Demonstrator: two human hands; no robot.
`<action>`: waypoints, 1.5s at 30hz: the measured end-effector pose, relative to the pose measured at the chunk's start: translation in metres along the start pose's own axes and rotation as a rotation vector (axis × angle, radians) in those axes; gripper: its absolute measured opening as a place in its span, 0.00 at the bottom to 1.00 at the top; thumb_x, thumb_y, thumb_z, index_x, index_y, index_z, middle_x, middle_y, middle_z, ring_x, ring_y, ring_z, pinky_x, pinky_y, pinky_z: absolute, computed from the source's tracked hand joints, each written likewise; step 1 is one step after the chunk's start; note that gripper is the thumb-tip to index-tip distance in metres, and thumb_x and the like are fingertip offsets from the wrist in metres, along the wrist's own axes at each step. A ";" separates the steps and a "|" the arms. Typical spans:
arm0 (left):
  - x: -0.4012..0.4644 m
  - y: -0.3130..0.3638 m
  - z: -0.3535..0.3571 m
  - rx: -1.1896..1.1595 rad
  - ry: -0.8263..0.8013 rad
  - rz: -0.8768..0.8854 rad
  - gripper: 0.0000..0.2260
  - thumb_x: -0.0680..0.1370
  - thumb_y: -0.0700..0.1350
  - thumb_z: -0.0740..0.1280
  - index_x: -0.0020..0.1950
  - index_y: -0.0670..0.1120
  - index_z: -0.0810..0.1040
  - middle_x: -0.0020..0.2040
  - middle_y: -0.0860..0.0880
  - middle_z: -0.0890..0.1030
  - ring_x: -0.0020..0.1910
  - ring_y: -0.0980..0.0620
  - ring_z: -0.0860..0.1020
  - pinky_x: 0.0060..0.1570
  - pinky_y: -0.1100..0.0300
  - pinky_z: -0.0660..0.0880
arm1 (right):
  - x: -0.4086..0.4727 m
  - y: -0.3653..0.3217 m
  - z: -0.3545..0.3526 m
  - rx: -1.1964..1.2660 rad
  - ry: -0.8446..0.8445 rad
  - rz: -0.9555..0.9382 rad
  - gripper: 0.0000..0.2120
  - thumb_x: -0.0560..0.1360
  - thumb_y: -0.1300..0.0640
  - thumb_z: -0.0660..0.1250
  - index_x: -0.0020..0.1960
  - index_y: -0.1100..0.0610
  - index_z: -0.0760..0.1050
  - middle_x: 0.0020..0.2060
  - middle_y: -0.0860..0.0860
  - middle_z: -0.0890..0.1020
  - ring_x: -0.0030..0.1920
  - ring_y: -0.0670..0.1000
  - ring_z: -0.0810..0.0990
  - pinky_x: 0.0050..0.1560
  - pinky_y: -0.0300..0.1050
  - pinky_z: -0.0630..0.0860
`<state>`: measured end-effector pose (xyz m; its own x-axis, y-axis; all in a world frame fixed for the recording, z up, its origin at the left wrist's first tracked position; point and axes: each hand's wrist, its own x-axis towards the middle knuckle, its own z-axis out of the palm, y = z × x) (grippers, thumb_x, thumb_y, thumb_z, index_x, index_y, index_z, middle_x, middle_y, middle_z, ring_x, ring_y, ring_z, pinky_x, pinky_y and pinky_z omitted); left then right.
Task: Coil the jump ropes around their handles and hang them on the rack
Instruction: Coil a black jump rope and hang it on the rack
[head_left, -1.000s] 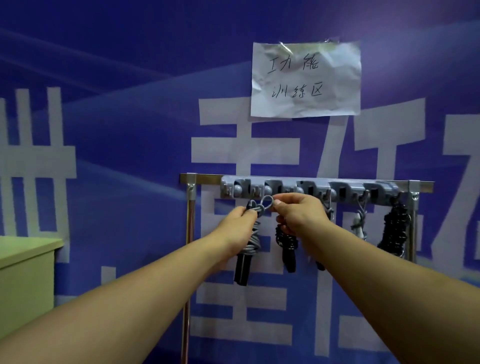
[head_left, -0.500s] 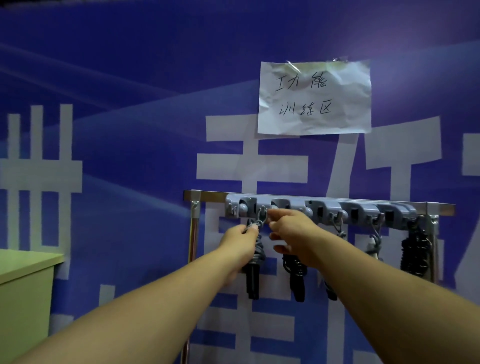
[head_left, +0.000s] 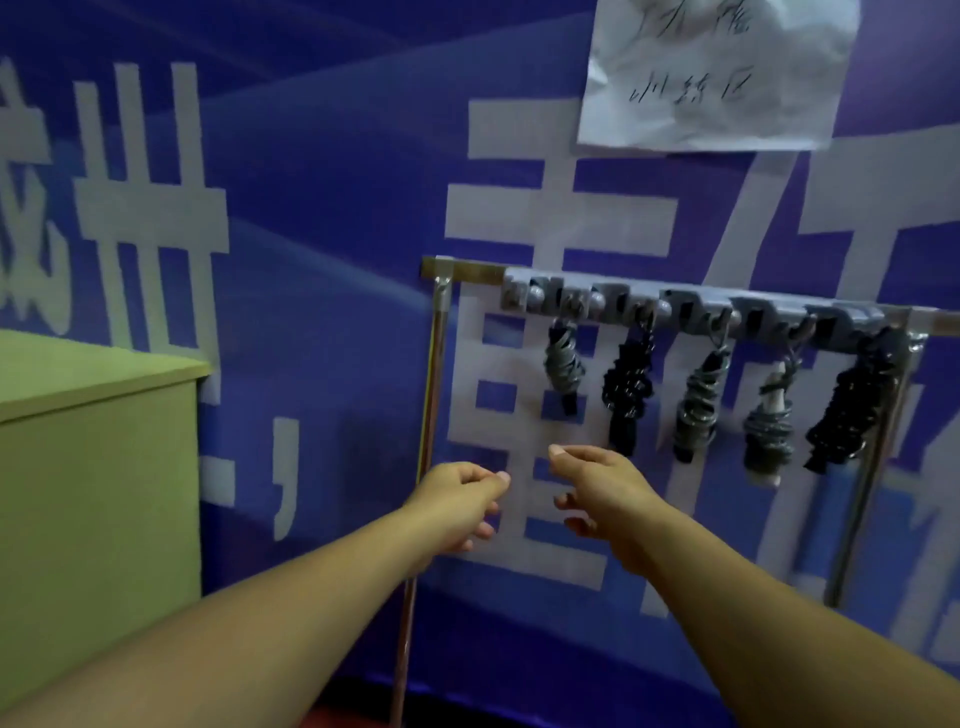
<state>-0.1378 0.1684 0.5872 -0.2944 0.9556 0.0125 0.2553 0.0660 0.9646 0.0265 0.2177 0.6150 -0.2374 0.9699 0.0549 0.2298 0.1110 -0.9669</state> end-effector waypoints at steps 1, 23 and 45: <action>-0.008 -0.018 -0.003 -0.004 0.013 -0.011 0.08 0.81 0.53 0.66 0.53 0.51 0.79 0.46 0.50 0.83 0.39 0.52 0.81 0.38 0.58 0.76 | -0.008 0.013 0.011 -0.008 -0.018 0.019 0.09 0.80 0.46 0.65 0.54 0.50 0.77 0.52 0.50 0.81 0.45 0.52 0.78 0.44 0.49 0.76; -0.234 -0.482 -0.099 0.041 0.337 -0.756 0.12 0.82 0.49 0.65 0.44 0.42 0.78 0.35 0.46 0.79 0.27 0.51 0.74 0.27 0.65 0.69 | -0.170 0.359 0.263 -0.205 -0.511 0.513 0.17 0.78 0.45 0.67 0.47 0.60 0.80 0.38 0.53 0.80 0.34 0.52 0.71 0.31 0.38 0.66; -0.244 -0.677 -0.061 0.249 0.496 -1.048 0.28 0.74 0.42 0.74 0.71 0.43 0.66 0.64 0.43 0.78 0.64 0.41 0.76 0.60 0.57 0.70 | -0.163 0.515 0.354 -0.196 -0.577 0.691 0.16 0.78 0.49 0.69 0.40 0.62 0.81 0.32 0.54 0.81 0.30 0.50 0.73 0.32 0.39 0.68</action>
<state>-0.2953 -0.1271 -0.0525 -0.7775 0.1903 -0.5994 -0.1668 0.8565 0.4884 -0.1509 0.0398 0.0202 -0.4097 0.5814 -0.7030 0.6389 -0.3672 -0.6760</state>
